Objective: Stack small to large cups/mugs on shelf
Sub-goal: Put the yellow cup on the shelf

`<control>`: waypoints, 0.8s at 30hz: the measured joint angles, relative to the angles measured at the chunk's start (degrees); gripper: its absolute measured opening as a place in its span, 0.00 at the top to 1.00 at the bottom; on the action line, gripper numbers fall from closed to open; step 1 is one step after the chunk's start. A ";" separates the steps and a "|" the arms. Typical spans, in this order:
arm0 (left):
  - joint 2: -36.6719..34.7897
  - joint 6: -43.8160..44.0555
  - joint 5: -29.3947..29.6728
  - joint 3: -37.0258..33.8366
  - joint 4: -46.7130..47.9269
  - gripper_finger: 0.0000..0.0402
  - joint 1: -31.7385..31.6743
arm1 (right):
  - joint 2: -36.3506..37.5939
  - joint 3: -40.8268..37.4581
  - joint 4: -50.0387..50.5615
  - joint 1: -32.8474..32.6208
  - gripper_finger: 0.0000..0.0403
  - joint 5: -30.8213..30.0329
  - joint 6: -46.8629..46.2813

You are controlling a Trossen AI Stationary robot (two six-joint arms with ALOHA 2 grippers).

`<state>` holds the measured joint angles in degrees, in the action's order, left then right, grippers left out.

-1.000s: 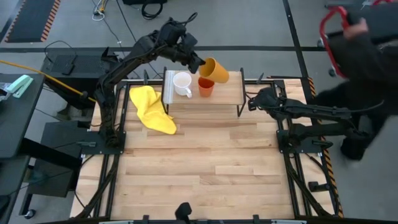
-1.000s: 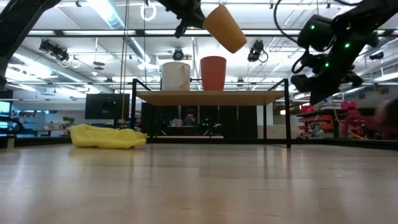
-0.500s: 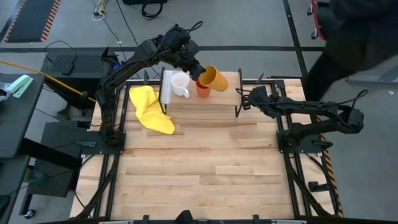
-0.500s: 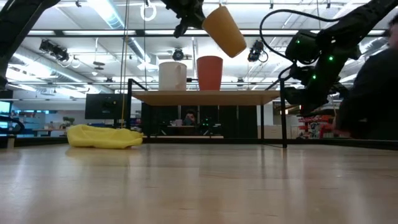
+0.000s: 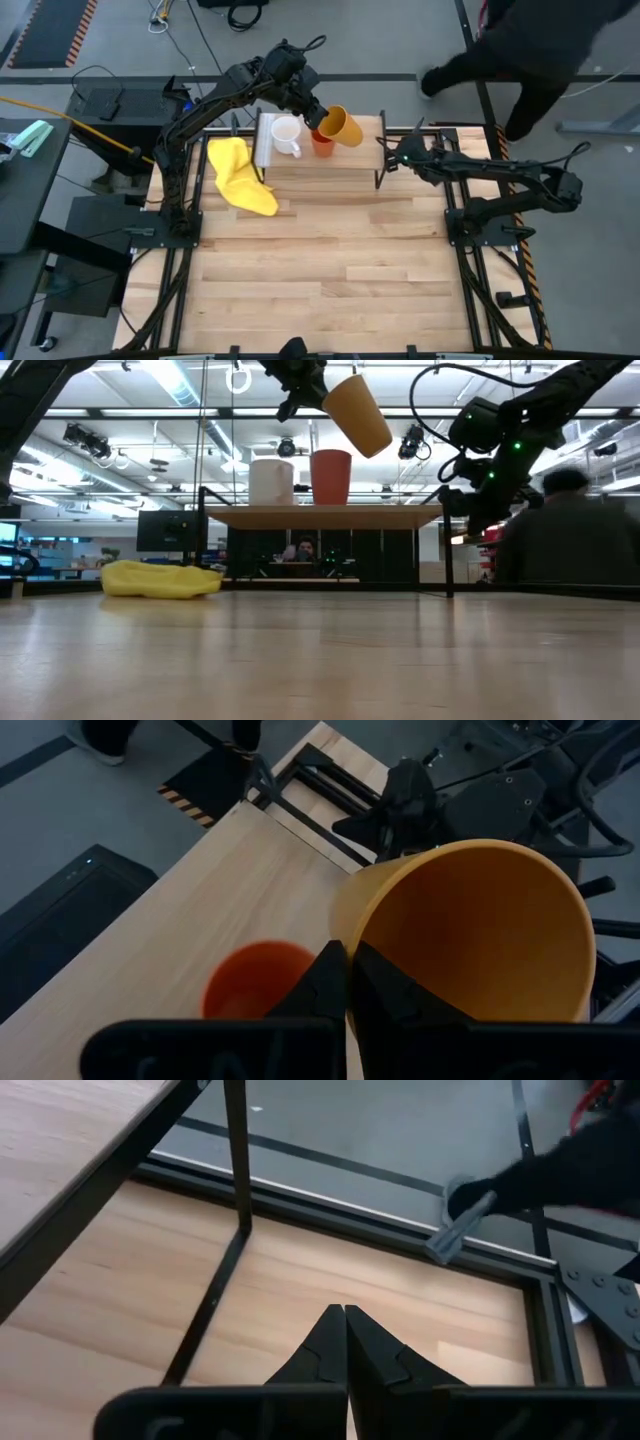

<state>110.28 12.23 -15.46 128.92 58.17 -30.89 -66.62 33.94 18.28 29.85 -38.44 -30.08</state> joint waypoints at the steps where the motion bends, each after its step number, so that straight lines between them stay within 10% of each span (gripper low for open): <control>1: 0.00 0.00 0.01 0.00 0.00 0.98 -0.01 | -0.52 0.44 0.02 0.00 1.00 -0.02 0.23; 24: 0.00 -1.01 3.17 -0.02 1.93 0.98 -0.01 | -13.42 11.18 -2.06 -0.53 1.00 2.30 3.67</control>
<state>110.28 11.22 -12.30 128.90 60.10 -30.89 -80.03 45.12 16.23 29.32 -36.14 -26.41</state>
